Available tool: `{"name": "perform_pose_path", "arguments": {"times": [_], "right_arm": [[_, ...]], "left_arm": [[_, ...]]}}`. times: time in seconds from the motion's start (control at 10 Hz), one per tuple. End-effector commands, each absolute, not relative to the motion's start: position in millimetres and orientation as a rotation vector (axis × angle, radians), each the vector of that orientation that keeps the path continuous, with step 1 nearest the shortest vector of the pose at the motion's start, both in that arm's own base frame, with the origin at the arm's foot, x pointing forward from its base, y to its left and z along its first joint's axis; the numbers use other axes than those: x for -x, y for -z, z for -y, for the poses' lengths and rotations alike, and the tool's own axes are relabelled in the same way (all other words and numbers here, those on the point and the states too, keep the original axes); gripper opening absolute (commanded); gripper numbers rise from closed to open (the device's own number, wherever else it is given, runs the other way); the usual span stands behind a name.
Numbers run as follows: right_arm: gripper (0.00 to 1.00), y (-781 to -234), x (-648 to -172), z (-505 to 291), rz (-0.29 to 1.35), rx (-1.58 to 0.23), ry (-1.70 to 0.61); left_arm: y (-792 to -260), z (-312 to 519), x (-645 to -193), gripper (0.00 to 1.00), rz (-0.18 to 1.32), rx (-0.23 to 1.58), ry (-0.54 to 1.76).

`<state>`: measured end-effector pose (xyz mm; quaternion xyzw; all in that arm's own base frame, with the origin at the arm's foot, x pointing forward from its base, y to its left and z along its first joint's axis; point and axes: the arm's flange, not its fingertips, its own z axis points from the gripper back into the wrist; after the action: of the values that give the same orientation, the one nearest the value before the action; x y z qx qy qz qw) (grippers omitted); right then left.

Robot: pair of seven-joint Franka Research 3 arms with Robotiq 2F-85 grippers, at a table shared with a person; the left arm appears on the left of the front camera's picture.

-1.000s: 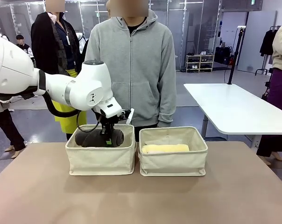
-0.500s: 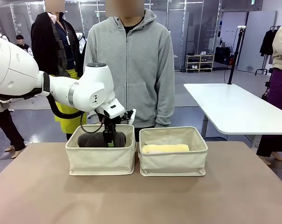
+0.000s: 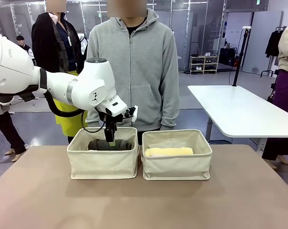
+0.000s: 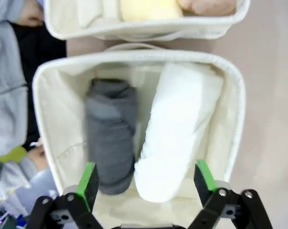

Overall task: Divide the towels into two baskets.
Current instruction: Pick up one hotel-folded towel from the bottom of the table and place it in the Fabric basket indicated by the person.

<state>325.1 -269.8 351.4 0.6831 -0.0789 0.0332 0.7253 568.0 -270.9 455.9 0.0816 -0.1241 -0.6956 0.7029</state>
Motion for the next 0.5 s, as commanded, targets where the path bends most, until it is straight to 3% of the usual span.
{"name": "perform_pose_path", "arguments": {"times": [0.0,0.4], "right_arm": [[1.0,-353.7,-323.3,269.5,0.188,-1.514,-0.09],[1.0,-353.7,-323.3,269.5,0.188,-1.514,-0.09]], "left_arm": [[-451.0,273.2,-573.5,1.0,0.268,-0.179,1.583],[-451.0,273.2,-573.5,1.0,0.268,-0.179,1.583]]}}
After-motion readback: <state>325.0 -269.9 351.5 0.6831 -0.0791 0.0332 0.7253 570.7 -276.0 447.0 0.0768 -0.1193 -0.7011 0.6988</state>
